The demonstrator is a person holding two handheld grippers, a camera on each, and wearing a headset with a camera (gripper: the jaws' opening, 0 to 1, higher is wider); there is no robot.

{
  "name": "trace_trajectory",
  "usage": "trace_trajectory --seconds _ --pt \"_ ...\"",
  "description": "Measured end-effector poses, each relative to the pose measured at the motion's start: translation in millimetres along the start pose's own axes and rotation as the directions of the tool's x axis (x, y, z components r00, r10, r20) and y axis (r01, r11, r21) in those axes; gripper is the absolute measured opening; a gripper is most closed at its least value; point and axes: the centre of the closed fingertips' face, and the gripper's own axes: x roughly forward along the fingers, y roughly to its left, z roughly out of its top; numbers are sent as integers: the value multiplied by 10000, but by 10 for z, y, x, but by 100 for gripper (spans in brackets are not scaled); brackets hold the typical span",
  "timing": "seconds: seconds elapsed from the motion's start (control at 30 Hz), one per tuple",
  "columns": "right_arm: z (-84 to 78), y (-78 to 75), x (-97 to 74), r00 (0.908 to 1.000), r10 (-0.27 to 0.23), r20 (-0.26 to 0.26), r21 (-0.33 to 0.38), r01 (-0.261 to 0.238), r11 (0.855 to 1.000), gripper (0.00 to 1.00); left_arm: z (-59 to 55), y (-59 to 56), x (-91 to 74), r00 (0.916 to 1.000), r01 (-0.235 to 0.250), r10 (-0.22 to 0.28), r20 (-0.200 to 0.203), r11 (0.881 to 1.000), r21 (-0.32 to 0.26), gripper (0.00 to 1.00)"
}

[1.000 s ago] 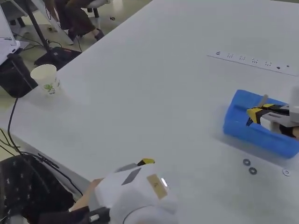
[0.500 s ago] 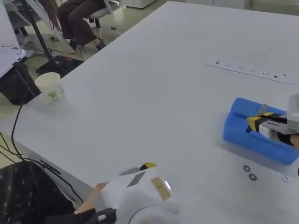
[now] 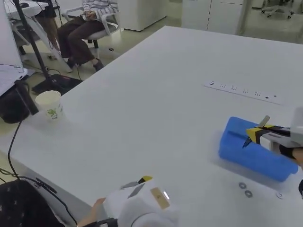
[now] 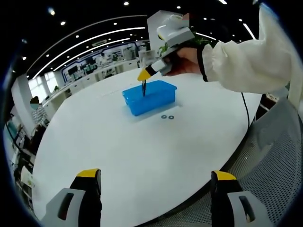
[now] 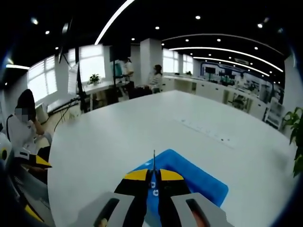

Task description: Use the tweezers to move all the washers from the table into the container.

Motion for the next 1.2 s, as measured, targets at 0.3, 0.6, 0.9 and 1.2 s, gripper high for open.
trace_trajectory --seconds 0.3,0.6,0.9,1.2 --pt "128 192 -231 9978 170 634 116 -177 9998 3 82 -37 -17 9982 233 -219 563 9994 -254 99" --pt "66 256 -361 9976 201 663 26 -204 9998 3 48 -36 -18 9992 162 -159 372 9998 -83 99" --pt "-78 317 -381 9985 245 488 195 -255 9995 3 32 -45 -24 9995 162 -165 266 9998 122 98" --pt "-323 329 -361 9994 338 25 205 -339 9992 3 22 -50 -16 9997 151 -155 168 9996 233 97"
